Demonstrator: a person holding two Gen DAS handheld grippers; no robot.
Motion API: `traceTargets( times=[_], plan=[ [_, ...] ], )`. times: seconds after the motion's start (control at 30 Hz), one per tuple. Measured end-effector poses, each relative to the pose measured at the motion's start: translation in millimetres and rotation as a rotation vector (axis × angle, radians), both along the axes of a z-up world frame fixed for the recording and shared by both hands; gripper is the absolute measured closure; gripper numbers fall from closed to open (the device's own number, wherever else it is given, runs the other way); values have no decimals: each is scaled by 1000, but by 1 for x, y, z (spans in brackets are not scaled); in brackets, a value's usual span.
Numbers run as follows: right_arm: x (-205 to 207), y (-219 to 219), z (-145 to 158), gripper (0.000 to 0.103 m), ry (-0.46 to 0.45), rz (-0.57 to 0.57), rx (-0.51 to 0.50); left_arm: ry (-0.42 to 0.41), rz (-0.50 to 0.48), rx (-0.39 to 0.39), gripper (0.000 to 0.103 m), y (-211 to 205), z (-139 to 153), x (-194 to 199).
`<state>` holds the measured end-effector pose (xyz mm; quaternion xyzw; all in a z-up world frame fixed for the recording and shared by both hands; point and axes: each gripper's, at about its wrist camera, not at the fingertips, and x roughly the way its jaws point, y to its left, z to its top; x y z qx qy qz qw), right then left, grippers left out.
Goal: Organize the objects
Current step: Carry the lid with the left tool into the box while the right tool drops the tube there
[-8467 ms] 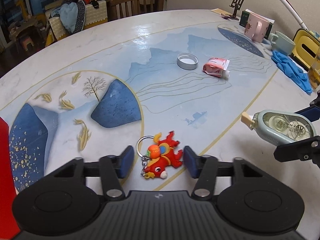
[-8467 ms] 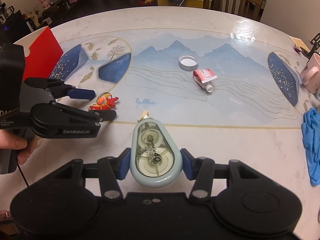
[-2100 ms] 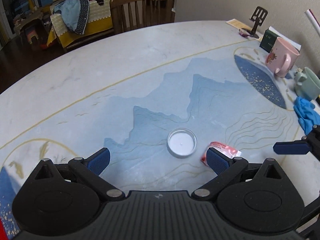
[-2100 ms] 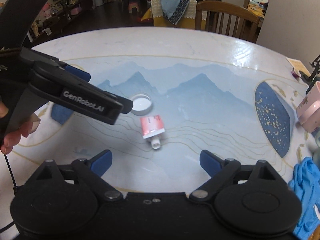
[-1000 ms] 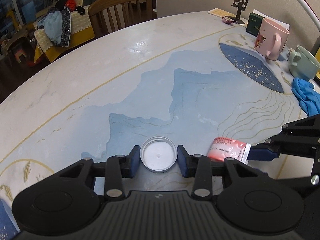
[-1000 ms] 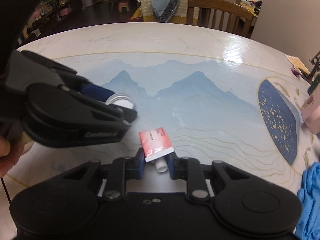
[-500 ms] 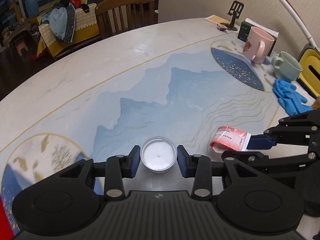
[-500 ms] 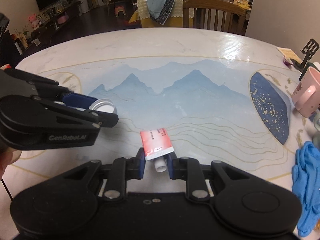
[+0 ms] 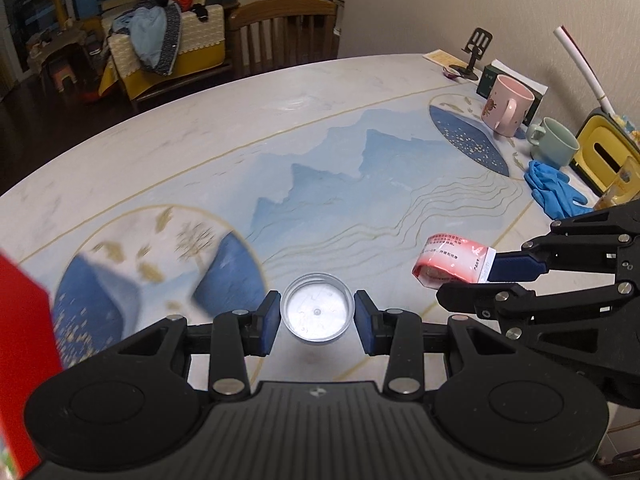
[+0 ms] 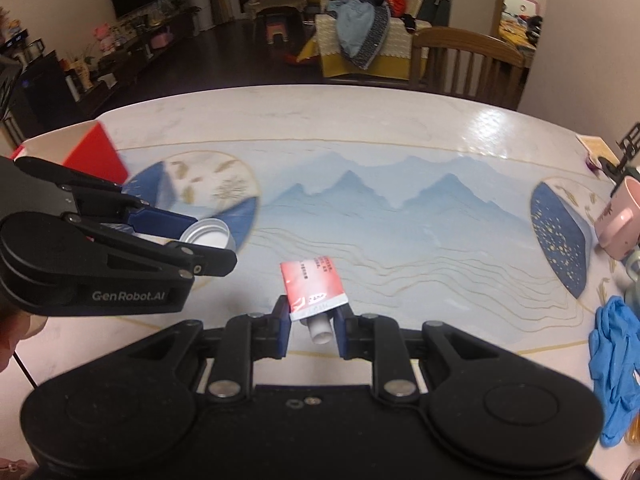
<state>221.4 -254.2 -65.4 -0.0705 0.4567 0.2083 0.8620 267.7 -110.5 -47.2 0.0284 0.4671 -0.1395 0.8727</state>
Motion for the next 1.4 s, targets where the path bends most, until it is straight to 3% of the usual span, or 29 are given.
traceTargets(
  times=[0.33, 0.77, 1.1, 1.4],
  plan=[
    [-36, 64, 34, 82, -33, 74, 16, -19, 68, -57, 65, 76, 28, -59],
    [-73, 182, 52, 82, -47, 189, 17, -46, 141, -50, 65, 191, 47, -114],
    [-75, 267, 50, 82, -56, 241, 23, -66, 195, -6, 65, 276, 54, -132],
    [-47, 330, 38, 82, -68, 238, -2, -67, 221, 87, 65, 334, 42, -117]
  ],
)
